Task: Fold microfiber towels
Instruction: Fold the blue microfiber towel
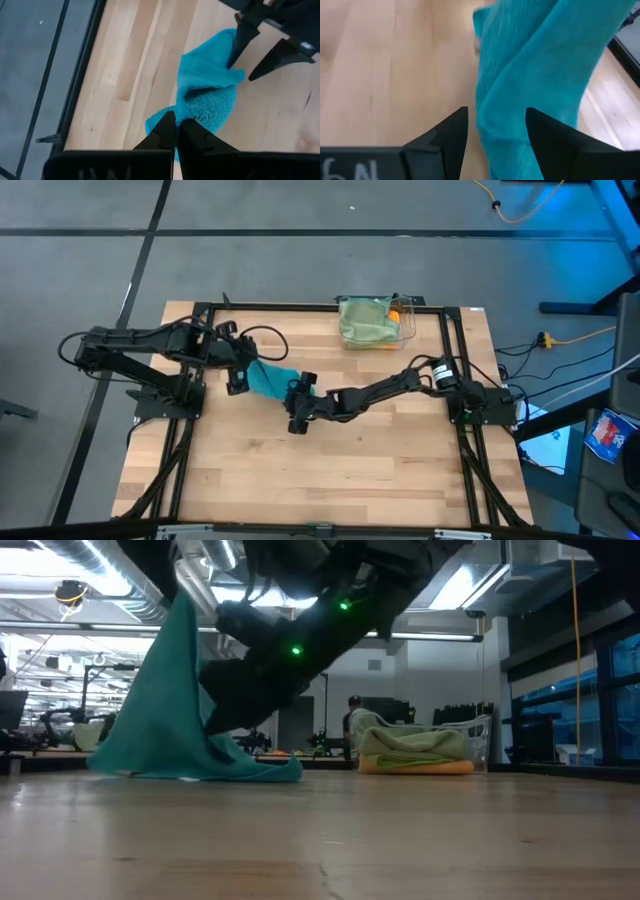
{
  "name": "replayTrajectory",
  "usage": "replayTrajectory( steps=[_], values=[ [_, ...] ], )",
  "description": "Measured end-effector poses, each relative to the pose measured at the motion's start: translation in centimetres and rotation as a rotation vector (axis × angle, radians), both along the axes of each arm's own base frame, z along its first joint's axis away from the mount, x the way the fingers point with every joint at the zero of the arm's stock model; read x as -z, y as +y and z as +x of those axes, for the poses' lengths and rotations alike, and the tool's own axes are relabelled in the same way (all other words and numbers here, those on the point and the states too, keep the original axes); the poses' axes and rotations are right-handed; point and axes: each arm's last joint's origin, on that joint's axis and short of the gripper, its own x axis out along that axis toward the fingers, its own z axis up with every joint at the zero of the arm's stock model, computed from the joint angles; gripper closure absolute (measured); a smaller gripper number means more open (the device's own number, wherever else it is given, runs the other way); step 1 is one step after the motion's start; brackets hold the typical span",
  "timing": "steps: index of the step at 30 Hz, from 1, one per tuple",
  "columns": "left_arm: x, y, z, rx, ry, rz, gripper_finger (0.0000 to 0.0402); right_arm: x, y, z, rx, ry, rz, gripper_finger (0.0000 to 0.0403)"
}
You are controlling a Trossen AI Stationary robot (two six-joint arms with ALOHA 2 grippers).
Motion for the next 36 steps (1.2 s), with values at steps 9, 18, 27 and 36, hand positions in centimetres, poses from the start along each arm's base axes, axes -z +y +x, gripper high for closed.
replayTrajectory(
  steps=[9, 18, 27, 36],
  values=[
    [0.7, 0.0, 0.3, -0.009, -0.004, 0.003, 0.0401, -0.2, 0.2, 0.5, -0.048, 0.004, 0.017, 0.0203],
    [0.7, 0.0, 0.3, -0.010, -0.006, 0.002, 0.0401, 1.4, -0.2, 0.8, -0.033, 0.024, 0.010, 0.0203],
    [0.7, 0.0, 0.3, -0.017, -0.009, -0.001, 0.0402, 2.2, -1.1, 1.0, 0.023, 0.019, -0.026, 0.0203],
    [0.7, 0.0, 0.3, -0.017, -0.009, -0.002, 0.0401, 2.0, -1.1, 1.2, 0.014, -0.003, -0.036, 0.0235]
  ],
)
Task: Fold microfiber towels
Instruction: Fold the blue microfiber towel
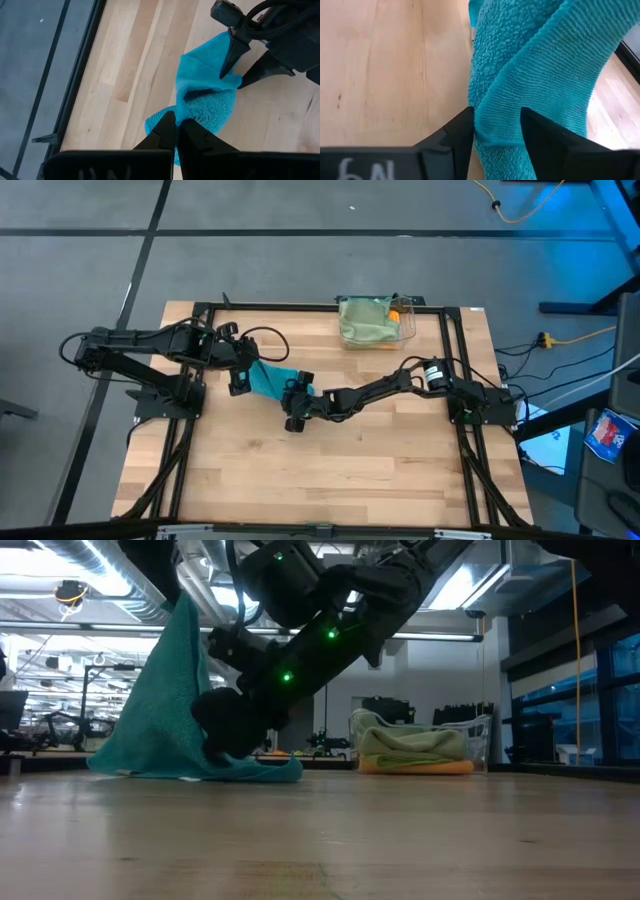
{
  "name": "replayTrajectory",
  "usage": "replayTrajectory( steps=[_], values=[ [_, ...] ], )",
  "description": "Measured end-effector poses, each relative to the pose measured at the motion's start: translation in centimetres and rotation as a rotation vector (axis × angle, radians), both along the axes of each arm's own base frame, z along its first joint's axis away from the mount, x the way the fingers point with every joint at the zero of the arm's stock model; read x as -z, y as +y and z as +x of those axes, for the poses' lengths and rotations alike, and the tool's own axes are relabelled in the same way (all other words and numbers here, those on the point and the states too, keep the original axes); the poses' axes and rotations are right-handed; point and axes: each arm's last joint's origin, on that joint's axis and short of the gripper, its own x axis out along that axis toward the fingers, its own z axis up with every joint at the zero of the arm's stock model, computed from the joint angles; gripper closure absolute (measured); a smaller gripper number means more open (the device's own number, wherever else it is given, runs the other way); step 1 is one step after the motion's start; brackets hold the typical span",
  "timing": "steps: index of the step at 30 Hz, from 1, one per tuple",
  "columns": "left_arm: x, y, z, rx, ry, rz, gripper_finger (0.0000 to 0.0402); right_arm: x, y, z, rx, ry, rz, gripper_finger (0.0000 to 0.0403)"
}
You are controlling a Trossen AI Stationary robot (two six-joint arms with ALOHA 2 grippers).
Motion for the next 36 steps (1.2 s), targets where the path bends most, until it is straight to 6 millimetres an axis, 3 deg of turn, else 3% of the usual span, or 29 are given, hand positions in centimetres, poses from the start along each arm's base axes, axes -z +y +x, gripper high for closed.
replayTrajectory(
  steps=[9, 20, 36],
  values=[
    [0.0, 0.0, 0.0, -0.002, -0.001, -0.001, 0.0401, 0.1, -0.9, 0.0, 0.032, 0.003, 0.019, 0.0279],
    [0.0, 0.0, 0.0, -0.002, -0.001, -0.002, 0.0401, 0.2, -1.5, 0.0, 0.030, 0.006, 0.053, 0.0284],
    [0.0, 0.0, 0.0, -0.002, -0.001, -0.002, 0.0401, 0.2, -1.6, 0.0, 0.023, 0.015, 0.032, 0.0220]
  ],
)
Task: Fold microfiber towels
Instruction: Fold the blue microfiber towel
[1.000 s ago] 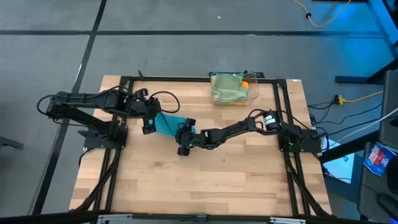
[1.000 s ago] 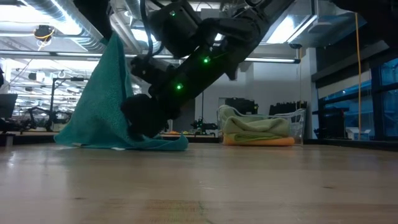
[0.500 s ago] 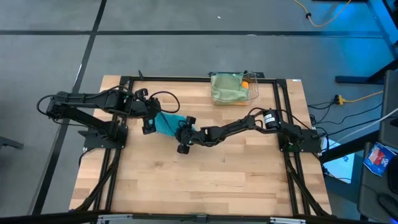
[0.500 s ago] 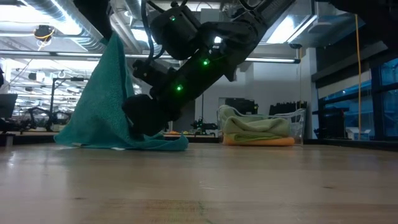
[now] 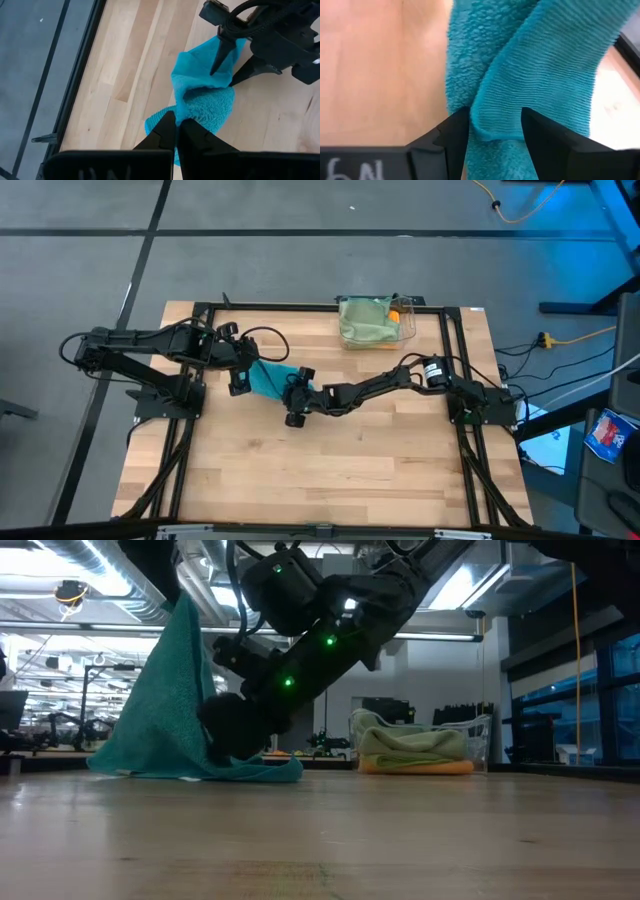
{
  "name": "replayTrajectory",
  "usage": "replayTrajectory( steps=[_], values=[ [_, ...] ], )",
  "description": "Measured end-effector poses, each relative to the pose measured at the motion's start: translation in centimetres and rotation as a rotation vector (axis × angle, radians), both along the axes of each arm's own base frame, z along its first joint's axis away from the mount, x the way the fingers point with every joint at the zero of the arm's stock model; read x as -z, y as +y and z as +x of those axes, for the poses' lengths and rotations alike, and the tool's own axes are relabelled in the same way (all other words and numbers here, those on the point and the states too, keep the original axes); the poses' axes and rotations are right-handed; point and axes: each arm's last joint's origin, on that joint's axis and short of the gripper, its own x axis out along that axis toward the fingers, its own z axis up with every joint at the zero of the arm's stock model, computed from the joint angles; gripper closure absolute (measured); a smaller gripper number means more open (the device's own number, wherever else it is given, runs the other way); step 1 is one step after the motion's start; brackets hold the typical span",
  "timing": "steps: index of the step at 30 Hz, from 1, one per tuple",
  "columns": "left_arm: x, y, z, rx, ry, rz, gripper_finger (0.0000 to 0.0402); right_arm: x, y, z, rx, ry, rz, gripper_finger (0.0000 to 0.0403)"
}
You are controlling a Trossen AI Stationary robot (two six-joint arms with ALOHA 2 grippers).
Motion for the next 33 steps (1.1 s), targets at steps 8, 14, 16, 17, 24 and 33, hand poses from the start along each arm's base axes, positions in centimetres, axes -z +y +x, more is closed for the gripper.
replayTrajectory(
  steps=[8, 14, 16, 17, 24, 33],
  values=[
    [0.0, 0.0, 0.0, -0.004, -0.001, -0.002, 0.0401, 0.8, -0.5, 0.1, 0.034, 0.006, -0.022, 0.0240],
    [0.0, 0.0, 0.0, -0.005, -0.002, -0.002, 0.0401, 0.6, -0.4, 0.2, 0.034, -0.024, -0.020, 0.0259],
    [0.0, 0.0, 0.0, -0.005, -0.002, -0.002, 0.0401, 0.5, -0.5, 0.3, 0.035, -0.035, -0.020, 0.0263],
    [0.0, 0.0, 0.0, -0.005, -0.002, -0.002, 0.0401, 0.5, -0.5, 0.3, 0.035, -0.035, -0.020, 0.0264],
    [0.0, 0.0, 0.0, -0.005, -0.002, -0.002, 0.0401, 0.5, -0.5, 0.3, 0.037, -0.035, -0.018, 0.0268],
    [0.0, 0.0, 0.0, -0.006, -0.003, -0.002, 0.0401, -0.8, 0.9, 0.2, -0.027, -0.046, -0.034, 0.0391]
  ],
)
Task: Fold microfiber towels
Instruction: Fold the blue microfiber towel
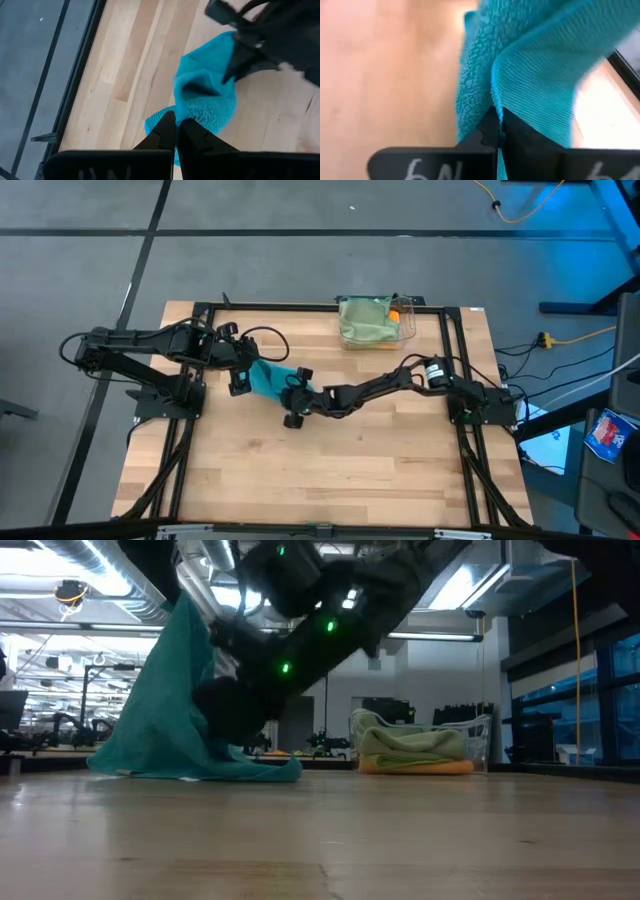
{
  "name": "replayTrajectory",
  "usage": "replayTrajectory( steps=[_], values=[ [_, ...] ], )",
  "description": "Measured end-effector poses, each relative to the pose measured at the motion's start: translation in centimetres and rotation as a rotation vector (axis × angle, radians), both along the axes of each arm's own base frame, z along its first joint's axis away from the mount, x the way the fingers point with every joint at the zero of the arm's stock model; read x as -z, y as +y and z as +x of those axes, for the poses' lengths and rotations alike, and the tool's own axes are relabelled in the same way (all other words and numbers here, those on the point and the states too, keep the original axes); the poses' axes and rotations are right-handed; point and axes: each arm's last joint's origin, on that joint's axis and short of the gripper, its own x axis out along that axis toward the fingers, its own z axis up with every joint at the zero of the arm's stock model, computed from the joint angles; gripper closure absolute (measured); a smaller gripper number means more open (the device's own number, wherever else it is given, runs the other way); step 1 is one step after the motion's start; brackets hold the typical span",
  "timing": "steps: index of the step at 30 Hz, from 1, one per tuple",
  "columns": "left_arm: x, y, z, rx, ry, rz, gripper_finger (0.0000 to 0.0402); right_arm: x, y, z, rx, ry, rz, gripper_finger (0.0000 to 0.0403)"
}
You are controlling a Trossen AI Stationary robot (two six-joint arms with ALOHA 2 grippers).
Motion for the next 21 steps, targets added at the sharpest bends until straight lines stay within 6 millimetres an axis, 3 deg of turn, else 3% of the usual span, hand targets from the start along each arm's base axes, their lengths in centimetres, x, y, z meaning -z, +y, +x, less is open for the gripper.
replayTrajectory(
  steps=[7, 21],
  values=[
    [0.0, 0.0, 0.0, 0.001, -0.003, -0.001, 0.0401, -3.3, 1.1, -1.5, 0.045, 0.071, -0.090, 0.0398],
    [-0.2, 0.1, 0.3, -0.009, -0.036, 0.023, 0.0401, -15.8, -0.2, -8.6, 0.293, 0.138, -0.293, 0.0401]
  ],
)
